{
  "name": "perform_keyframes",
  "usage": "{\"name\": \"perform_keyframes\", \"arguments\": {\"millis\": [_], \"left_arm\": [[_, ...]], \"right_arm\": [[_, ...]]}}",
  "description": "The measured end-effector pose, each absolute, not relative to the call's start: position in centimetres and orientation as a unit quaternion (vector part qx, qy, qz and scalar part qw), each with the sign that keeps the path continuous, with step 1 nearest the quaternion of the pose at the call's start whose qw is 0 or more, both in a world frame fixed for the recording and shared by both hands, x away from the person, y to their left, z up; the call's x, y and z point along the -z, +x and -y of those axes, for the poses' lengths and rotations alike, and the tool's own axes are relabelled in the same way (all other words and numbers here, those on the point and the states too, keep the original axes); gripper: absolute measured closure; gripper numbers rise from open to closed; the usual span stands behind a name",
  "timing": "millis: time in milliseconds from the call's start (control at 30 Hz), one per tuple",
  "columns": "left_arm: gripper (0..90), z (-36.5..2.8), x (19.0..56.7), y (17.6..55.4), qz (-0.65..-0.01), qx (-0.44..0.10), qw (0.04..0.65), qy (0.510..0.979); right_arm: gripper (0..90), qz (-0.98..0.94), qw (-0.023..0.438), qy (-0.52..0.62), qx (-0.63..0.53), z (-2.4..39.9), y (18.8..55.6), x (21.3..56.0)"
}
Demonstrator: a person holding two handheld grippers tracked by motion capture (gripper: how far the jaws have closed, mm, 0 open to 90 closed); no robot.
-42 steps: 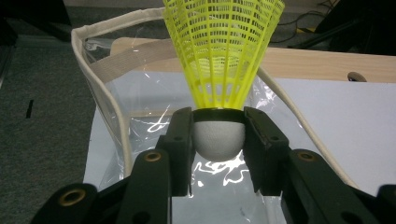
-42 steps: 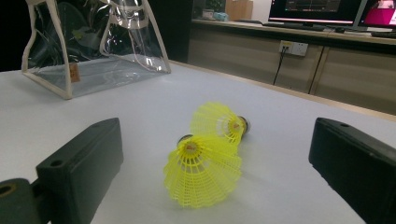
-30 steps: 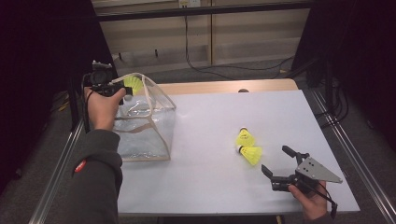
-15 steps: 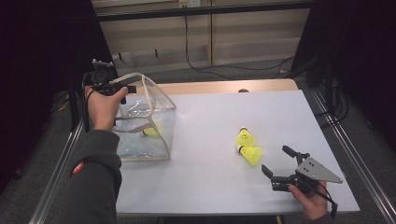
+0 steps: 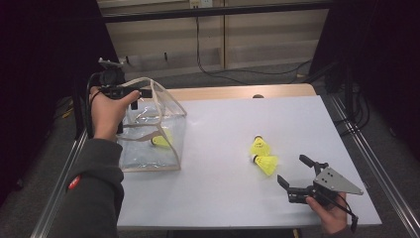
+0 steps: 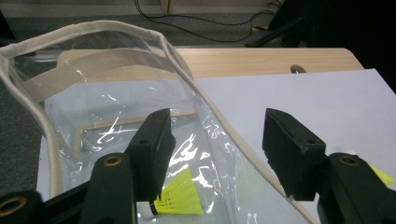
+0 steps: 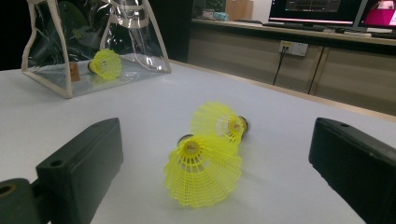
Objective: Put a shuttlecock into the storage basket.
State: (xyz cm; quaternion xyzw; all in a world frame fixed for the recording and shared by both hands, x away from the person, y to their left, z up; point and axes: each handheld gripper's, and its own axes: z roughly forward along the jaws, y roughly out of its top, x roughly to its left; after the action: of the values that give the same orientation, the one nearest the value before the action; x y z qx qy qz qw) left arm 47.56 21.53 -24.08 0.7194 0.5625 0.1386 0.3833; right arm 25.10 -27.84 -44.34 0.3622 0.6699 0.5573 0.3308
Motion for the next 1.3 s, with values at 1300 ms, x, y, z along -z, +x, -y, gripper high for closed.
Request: {"name": "perform_keyframes", "arguments": {"millis": [1300], "left_arm": [[26.0, -16.2, 22.3, 45.8, -0.46, -0.066, 0.412, 0.784]], "right_arm": [[2.8, -0.671, 0.331, 0.36, -0.557, 27.8, 25.1, 44.3]]}}
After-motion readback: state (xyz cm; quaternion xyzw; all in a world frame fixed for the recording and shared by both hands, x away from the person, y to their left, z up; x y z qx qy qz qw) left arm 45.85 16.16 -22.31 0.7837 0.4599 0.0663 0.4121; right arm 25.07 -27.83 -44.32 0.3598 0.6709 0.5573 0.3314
